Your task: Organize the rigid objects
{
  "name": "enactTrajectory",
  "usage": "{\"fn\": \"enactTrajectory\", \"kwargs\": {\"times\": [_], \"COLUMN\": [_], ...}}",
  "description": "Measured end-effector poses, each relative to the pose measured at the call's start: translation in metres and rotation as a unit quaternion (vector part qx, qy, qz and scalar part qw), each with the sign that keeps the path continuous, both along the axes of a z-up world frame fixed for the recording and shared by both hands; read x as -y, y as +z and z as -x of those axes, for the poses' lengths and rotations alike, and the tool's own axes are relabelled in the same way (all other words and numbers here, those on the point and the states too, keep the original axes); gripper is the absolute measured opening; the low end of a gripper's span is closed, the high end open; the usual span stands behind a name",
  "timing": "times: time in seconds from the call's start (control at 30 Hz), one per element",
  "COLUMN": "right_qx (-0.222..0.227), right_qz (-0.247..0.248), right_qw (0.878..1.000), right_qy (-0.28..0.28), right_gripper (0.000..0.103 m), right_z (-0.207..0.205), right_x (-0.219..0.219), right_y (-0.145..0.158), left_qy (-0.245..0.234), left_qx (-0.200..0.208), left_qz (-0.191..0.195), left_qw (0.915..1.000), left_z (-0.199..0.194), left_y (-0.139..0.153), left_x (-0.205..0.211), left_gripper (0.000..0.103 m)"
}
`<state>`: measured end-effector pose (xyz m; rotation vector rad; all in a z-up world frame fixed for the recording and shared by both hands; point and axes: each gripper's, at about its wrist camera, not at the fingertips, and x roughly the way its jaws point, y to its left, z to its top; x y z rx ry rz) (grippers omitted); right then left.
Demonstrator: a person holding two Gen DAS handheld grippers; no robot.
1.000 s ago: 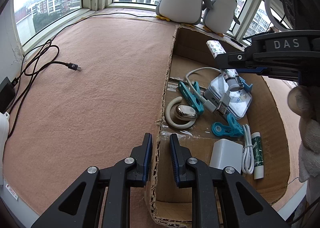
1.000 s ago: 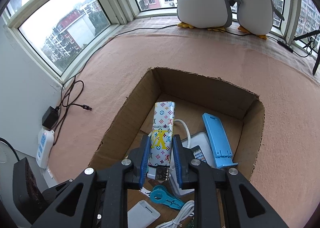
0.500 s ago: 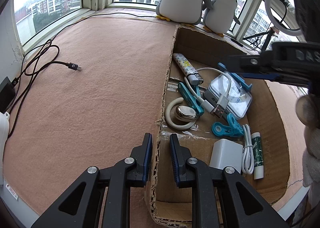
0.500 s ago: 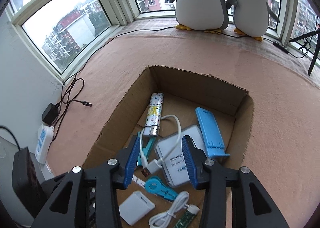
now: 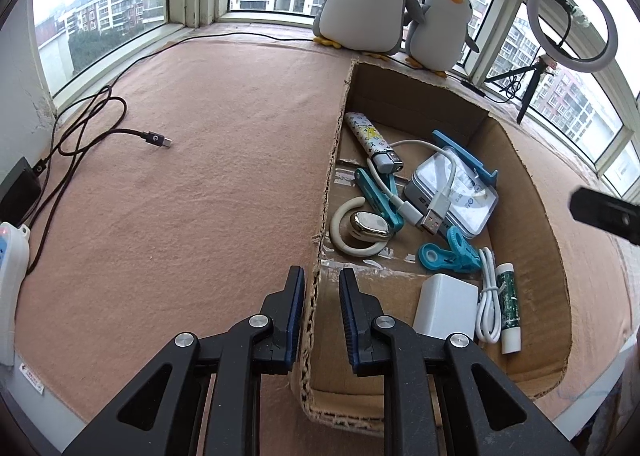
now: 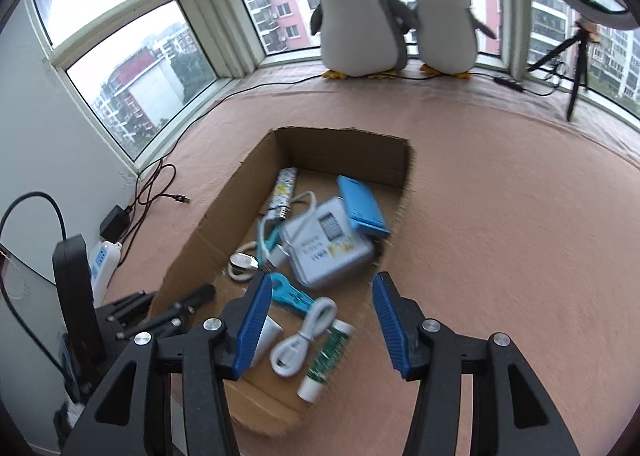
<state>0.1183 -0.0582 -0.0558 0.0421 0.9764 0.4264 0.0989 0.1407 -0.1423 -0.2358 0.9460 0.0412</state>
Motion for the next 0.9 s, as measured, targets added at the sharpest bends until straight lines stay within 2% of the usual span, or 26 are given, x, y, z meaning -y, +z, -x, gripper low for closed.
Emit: {"fn": "enactTrajectory", "kwargs": {"times": [0.2,0.3,0.7,0.73,0.83,0.9], "right_qx": [0.015,0.028,0.128,0.136,0.165,0.184], "right_qz": [0.009,0.011,0.046,0.050,0.063,0.069], "right_qw": [0.999,0.998,0.981,0.979,0.971,0.965], "right_qy": [-0.035,-0.056,-0.140,-0.147,-0.162,-0.174], "right_gripper": [0.050,0.055,0.056,0.056,0.065,0.066], "right_z": [0.020,0.033,0.092,0.098,0.114,0.124], "right_x": [0.020,0.027,0.026,0.024,0.018,0.014], "right_y": [0.003,0.004,0.027,0.030,0.036,0.039], "left_qy": [0.001,-0.001,-0.006,-0.007,-0.017,-0.025], "left_qx": [0.010,0.019,0.087,0.095,0.123,0.138], "left_qz": [-0.014,-0.024,-0.037,-0.040,-0.050,-0.059], "left_qw": [0.9999,0.9995,0.9955,0.9946,0.9910,0.9883], "left_z": [0.009,0.014,0.053,0.059,0.075,0.084], "left_y": [0.011,0.019,0.069,0.075,0.092,0.101], "left_x": [0.002,0.006,0.017,0.020,0.031,0.039], "left_gripper": [0.020,0.020,0.024,0.026,0.042,0.044]}}
